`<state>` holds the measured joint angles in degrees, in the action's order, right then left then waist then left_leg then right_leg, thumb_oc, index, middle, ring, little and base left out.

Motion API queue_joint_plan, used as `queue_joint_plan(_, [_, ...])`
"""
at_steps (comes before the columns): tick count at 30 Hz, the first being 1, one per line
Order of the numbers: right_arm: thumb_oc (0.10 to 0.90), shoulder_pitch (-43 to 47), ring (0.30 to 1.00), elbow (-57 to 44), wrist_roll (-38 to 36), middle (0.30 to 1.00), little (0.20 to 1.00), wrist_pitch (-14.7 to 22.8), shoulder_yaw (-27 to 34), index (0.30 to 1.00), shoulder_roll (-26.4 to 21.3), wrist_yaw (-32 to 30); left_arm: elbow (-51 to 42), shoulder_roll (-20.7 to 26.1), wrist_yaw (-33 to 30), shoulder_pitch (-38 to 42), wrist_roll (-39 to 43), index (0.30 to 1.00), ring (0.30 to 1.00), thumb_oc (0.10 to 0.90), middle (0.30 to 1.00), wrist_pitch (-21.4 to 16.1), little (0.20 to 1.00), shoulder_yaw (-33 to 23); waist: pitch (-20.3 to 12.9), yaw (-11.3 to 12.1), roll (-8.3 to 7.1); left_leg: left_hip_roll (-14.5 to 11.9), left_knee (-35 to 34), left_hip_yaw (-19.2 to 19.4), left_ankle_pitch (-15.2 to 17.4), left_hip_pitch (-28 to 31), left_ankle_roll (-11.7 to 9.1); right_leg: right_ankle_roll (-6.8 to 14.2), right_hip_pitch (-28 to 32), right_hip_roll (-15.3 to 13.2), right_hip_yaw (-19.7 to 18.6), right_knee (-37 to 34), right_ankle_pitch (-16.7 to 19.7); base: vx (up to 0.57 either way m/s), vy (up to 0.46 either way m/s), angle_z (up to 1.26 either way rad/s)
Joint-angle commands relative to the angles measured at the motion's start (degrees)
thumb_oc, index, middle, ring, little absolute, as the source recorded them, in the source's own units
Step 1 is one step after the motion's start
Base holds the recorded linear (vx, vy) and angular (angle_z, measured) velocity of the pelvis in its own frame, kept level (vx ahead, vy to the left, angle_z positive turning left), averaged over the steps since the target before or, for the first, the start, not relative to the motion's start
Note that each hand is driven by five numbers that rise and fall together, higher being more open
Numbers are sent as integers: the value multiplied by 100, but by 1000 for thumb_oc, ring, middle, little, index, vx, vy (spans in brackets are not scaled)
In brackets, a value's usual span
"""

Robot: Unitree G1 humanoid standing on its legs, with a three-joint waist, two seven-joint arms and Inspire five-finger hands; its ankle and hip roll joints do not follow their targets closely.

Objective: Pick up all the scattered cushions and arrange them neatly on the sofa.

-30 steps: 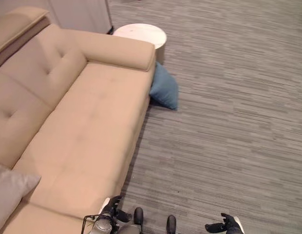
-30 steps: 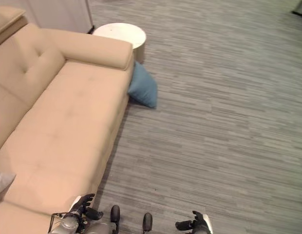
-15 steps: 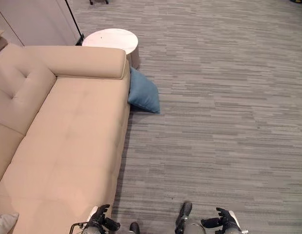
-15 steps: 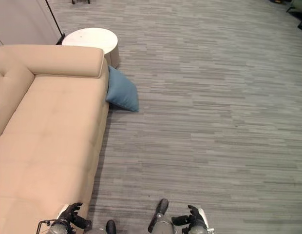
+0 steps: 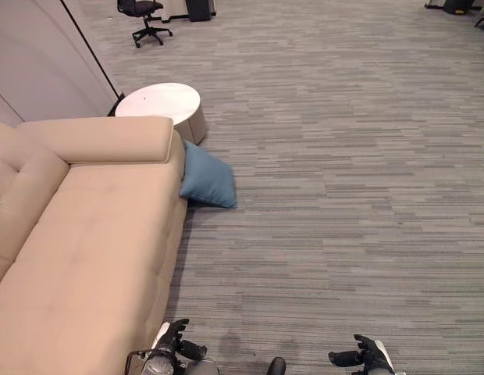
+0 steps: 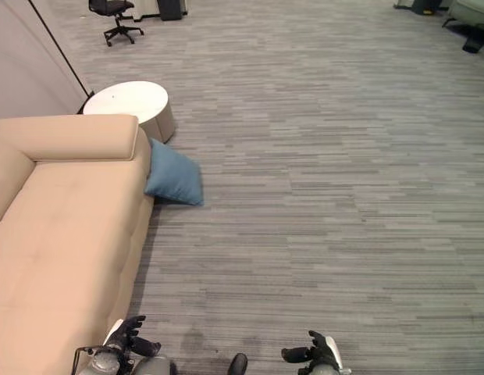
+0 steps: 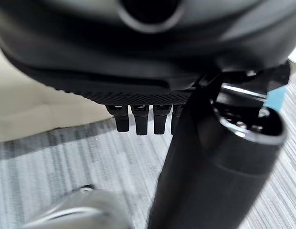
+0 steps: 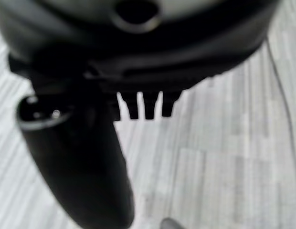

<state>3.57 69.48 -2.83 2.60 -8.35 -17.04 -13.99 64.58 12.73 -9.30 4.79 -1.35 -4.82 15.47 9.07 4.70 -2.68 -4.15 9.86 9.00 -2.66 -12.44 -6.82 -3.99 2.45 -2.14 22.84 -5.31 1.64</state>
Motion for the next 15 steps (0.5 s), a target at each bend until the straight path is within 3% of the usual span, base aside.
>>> queue_joint_plan(1, [800,36,900,-50,-59,900,900,117,42,900,-248,-187,-36,-59,-62,55,-74,900,900,800,900,-128,900,70,111,232,131,162,-305,239,-99,-62,247,1024,238,-107,-219,44,-336,231,-18,-4])
queue_joint_plan(3, [800,9,900,-15,-46,900,900,83,-12,900,-193,-191,-9,-29,-56,-19,-59,900,900,800,900,-141,900,27,100,345,146,198,-537,413,-253,-152,249,996,457,97,-377,31,-518,305,-16,-8])
queue_joint_plan(6, [800,6,900,-13,-36,900,900,85,-25,900,-161,-189,-10,-5,-68,-47,-57,900,900,800,900,-130,900,-12,59,359,110,191,-569,452,-239,-102,269,994,494,121,-397,41,-562,197,5,-36])
queue_joint_plan(9, [800,-3,900,20,62,900,900,76,-97,900,-20,-144,82,67,-64,-209,-54,900,900,800,900,-78,900,-152,-62,532,-111,369,-420,353,7,44,497,1015,653,76,-545,434,-792,348,43,-23])
queue_joint_plan(11, [800,7,900,22,97,900,900,77,-105,900,0,-125,98,105,-53,-222,-66,900,900,800,900,-67,900,-180,-127,590,-154,417,-429,374,79,99,575,1074,603,26,-541,692,-815,218,59,-28])
queue_joint_plan(13, [800,107,900,-23,104,900,900,80,-88,900,8,-35,45,214,-46,-206,-27,900,900,800,900,-61,900,-244,-56,543,-156,491,-446,324,321,393,761,1470,34,-243,-567,2082,-508,225,95,-11])
queue_joint_plan(15, [800,208,900,-61,130,900,900,76,-92,900,-17,-13,23,259,-71,-150,-15,900,900,800,900,-64,900,-232,1,473,-77,506,-403,281,441,494,879,1731,-356,-403,-570,2895,-96,164,80,-6])
